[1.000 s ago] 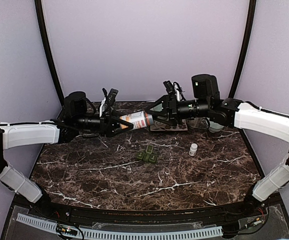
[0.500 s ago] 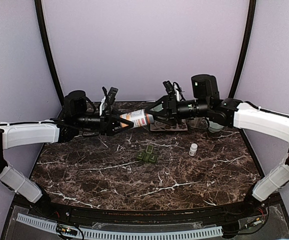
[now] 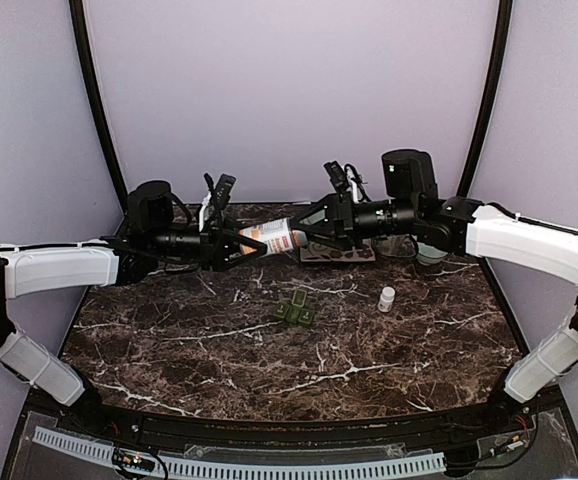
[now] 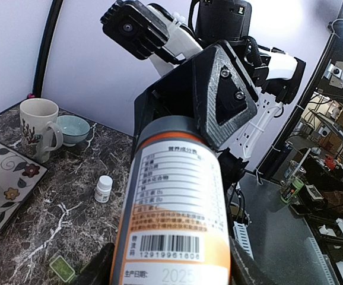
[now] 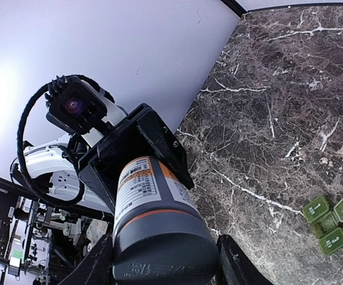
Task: Sort the pills into containers
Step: Unscrew the lid of the pill bottle.
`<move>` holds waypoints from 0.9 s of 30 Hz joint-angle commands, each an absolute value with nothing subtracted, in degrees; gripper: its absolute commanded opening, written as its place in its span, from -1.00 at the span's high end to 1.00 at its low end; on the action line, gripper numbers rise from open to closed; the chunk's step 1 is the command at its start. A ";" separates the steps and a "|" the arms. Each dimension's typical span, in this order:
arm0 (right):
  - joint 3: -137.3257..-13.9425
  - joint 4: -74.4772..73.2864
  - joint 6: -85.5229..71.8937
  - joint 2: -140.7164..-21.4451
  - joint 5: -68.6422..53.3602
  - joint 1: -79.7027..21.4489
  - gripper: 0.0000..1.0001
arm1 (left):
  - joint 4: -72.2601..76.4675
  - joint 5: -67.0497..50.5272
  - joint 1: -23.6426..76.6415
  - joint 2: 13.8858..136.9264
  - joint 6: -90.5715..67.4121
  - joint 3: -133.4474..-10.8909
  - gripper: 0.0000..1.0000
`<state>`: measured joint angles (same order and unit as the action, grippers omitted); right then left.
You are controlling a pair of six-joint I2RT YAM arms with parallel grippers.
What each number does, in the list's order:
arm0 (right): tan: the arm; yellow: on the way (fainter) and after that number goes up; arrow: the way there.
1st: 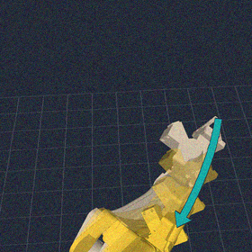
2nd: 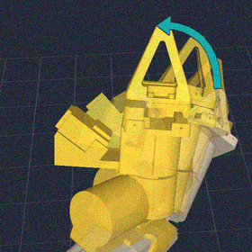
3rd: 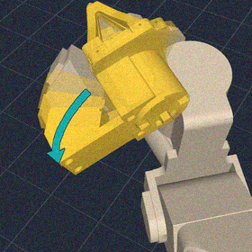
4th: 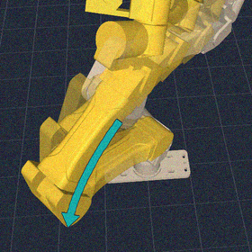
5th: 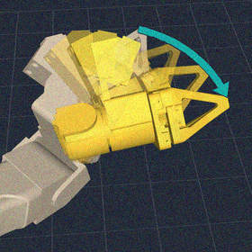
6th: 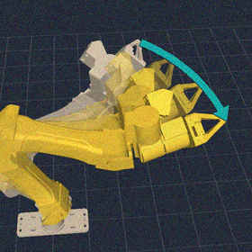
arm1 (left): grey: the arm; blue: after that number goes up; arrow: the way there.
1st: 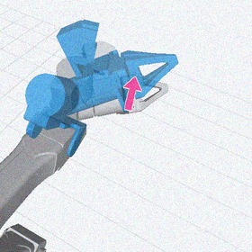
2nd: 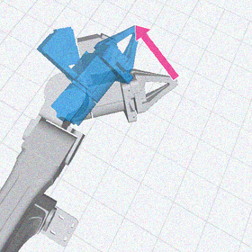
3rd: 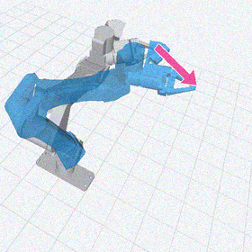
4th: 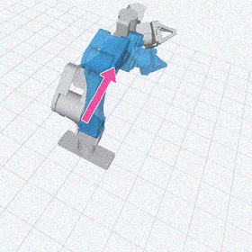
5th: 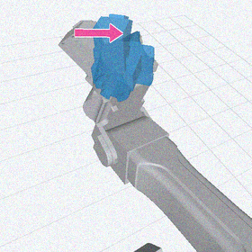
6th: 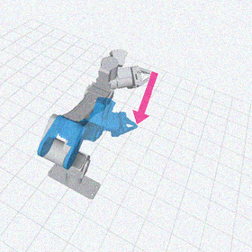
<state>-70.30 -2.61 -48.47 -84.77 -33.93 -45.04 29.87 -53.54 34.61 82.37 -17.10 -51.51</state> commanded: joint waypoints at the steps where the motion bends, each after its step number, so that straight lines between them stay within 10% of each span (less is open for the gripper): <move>1: -70.67 -1.93 -40.11 -84.32 -35.62 -46.05 0.70 | 33.62 -55.33 34.89 80.93 -19.86 -52.90 0.86; 17: -60.03 -0.35 -1.39 -75.11 -22.67 -48.45 0.59 | 51.66 -69.07 34.91 85.66 -44.78 -55.29 0.88; 27: -60.04 1.83 -7.32 -74.00 -21.03 -48.71 -0.67 | 41.75 -67.06 34.90 84.73 -36.19 -55.59 0.88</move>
